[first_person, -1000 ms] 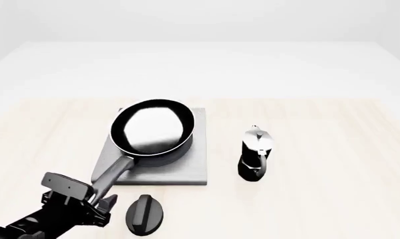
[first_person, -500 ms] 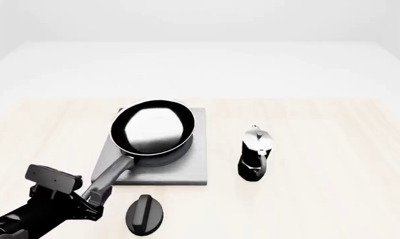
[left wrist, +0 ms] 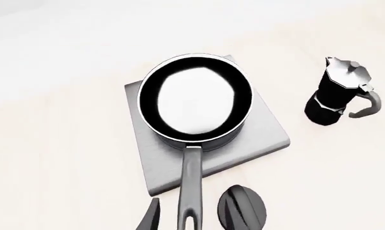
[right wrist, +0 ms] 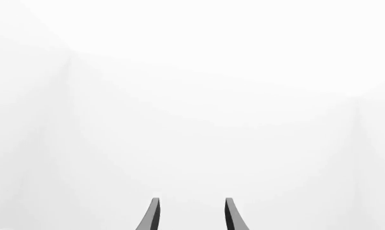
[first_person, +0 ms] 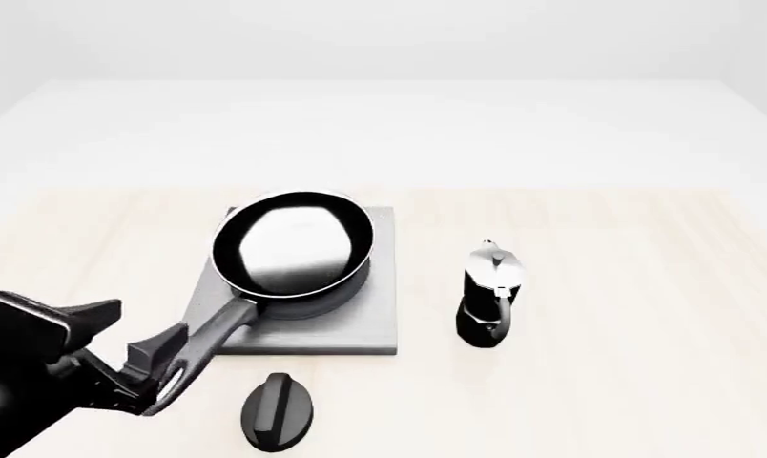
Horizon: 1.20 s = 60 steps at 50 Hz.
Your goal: Put the frying pan on the stove.
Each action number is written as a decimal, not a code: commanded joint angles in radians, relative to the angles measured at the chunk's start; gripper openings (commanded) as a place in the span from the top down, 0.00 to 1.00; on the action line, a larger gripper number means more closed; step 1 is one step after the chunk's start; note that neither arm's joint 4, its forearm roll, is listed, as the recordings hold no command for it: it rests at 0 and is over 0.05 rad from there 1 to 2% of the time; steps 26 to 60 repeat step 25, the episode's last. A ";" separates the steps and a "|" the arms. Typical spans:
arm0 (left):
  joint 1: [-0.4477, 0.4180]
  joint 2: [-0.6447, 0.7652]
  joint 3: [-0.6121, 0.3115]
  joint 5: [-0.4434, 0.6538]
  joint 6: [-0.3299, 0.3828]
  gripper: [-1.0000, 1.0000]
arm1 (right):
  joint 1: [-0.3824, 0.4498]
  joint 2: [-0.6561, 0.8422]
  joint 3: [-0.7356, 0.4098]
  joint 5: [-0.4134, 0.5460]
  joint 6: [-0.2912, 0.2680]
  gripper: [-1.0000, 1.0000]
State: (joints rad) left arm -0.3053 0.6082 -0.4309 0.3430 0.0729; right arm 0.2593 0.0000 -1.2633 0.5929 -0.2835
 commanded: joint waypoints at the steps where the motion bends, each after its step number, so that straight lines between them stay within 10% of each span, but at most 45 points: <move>1: -0.001 -0.134 -0.128 0.136 0.010 0.00 | 0.001 0.000 -0.001 0.000 0.000 0.00; 25: 0.027 -0.313 -0.393 0.257 0.033 0.00 | 0.003 0.000 -0.017 0.009 0.002 0.00; 60: 0.027 -0.313 -0.393 0.257 0.033 0.00 | 0.003 0.000 -0.017 0.009 0.002 0.00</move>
